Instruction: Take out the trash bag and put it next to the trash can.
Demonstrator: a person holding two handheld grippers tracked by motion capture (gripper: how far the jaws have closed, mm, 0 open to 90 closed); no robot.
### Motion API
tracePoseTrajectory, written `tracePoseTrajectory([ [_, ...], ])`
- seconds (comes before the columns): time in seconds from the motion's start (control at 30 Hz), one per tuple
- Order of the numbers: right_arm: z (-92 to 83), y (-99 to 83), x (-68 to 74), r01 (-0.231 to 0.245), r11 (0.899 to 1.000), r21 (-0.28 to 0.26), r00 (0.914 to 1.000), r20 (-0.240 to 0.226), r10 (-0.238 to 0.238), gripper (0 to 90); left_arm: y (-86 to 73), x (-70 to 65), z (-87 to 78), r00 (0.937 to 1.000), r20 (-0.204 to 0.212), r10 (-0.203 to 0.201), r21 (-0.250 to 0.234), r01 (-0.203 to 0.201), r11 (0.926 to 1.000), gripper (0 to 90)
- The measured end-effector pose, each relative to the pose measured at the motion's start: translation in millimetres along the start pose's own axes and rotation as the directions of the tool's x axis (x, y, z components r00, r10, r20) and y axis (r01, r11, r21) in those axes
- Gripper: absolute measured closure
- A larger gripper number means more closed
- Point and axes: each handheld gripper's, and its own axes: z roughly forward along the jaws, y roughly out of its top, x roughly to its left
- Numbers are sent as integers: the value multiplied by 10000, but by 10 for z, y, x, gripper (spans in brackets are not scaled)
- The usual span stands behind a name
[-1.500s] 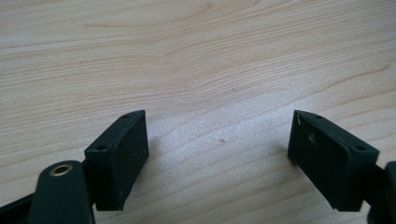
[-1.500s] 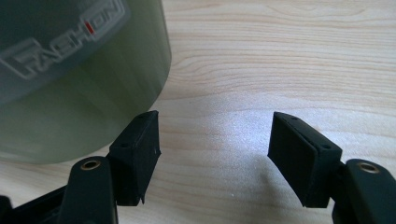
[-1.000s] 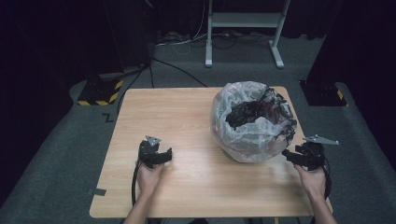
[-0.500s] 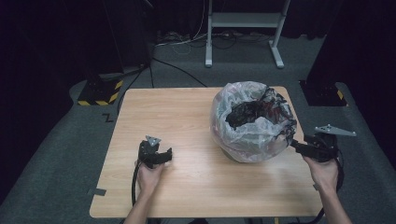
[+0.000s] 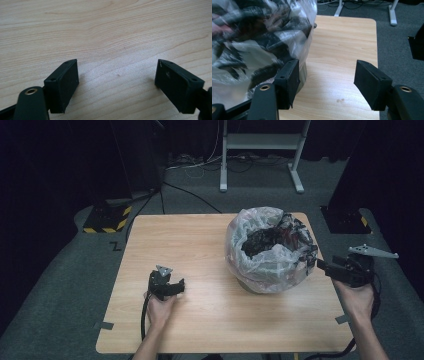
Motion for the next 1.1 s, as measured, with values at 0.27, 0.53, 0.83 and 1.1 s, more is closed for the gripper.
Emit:
tracePoseTrajectory([
  [0.27,-109,190,42,33,9994,-331,9998,-193,-40,377,1,0,0,10000,-12,11,8,-11,10000,189],
  [0.53,-91,505,208,357,9984,-446,9974,-616,-384,388,0,-3,-1,10000,-40,-4,-2,4,10000,190],
  [0.83,109,742,351,701,9974,-188,9956,-607,-711,402,1,-4,0,10000,-37,-34,5,34,10000,190],
  [1.1,302,849,443,995,9949,143,9943,-410,-988,448,2,-15,0,9999,-124,-97,14,97,10000,187],
])
